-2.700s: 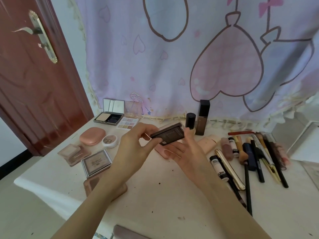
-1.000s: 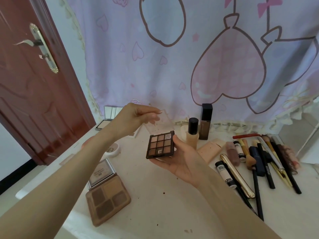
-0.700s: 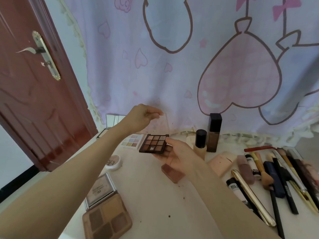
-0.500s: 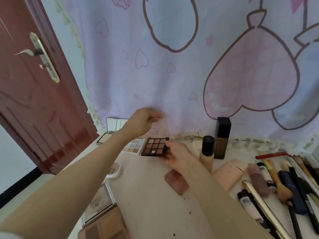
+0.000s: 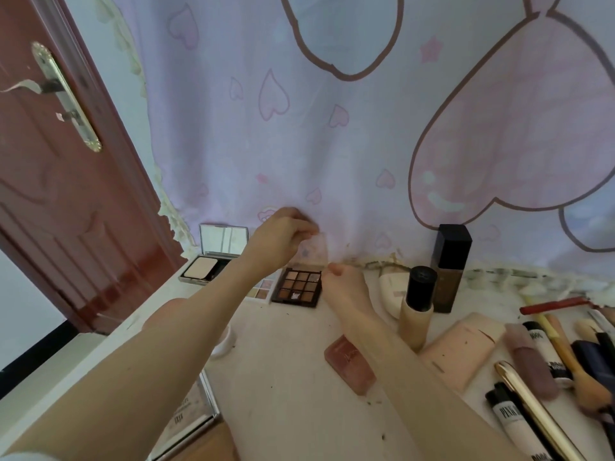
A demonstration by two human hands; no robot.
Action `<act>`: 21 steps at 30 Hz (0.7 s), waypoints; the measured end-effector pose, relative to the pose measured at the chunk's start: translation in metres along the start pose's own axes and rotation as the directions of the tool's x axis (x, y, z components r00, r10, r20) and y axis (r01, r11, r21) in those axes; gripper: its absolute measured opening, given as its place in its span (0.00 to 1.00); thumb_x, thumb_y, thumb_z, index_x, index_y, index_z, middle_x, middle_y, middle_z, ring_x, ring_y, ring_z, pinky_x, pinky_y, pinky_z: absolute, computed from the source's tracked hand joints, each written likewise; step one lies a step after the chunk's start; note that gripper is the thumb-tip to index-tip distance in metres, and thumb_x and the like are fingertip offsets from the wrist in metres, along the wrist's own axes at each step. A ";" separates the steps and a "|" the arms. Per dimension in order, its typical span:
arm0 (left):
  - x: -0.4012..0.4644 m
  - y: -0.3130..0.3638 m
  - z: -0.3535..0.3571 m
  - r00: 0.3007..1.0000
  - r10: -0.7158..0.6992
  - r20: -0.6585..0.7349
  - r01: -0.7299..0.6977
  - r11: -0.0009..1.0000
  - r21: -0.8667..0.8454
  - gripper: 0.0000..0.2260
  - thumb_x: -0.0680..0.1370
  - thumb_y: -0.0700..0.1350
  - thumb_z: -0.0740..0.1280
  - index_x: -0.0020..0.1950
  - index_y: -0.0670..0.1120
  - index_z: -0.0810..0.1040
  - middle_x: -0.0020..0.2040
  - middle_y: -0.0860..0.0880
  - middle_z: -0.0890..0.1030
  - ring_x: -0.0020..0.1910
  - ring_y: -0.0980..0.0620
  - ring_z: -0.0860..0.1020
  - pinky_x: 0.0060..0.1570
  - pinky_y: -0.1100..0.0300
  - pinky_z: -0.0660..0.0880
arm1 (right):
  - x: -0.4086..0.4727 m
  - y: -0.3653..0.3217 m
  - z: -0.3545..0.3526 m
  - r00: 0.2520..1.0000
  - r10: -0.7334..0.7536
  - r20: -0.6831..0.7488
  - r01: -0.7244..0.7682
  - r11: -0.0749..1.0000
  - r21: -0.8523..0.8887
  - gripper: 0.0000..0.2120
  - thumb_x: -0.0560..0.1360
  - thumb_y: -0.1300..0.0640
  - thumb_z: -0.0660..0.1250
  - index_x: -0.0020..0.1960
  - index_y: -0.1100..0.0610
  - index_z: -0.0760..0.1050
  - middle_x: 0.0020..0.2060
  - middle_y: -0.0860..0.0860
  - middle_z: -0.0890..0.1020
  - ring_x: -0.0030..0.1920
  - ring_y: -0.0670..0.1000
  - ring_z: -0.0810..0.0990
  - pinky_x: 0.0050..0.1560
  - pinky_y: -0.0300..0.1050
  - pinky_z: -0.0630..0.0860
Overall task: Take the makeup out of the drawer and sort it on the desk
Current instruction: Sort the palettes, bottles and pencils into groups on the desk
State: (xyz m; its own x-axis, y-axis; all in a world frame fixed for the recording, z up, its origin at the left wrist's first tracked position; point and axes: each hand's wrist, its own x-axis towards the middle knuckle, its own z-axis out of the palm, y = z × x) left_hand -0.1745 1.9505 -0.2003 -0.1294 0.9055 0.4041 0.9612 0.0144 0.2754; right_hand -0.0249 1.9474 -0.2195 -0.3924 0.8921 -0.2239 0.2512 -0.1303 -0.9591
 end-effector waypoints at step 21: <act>-0.042 0.010 -0.033 0.970 -0.037 0.240 0.018 0.997 0.079 0.18 0.80 0.41 0.59 0.70 0.47 0.67 0.69 0.46 0.70 0.68 0.48 0.66 0.64 0.60 0.61 | -0.017 0.013 0.002 0.932 -0.318 0.176 0.362 0.854 -0.373 0.15 0.80 0.57 0.55 0.65 0.57 0.69 0.60 0.53 0.75 0.57 0.52 0.73 0.50 0.38 0.66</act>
State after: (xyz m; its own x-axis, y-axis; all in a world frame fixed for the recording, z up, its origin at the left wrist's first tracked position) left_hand -0.1672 1.8990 -0.1860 -0.1024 0.9797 0.1721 0.9750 0.0646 0.2126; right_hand -0.0169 1.9293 -0.2287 -0.6012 0.7964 0.0657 0.4026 0.3729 -0.8360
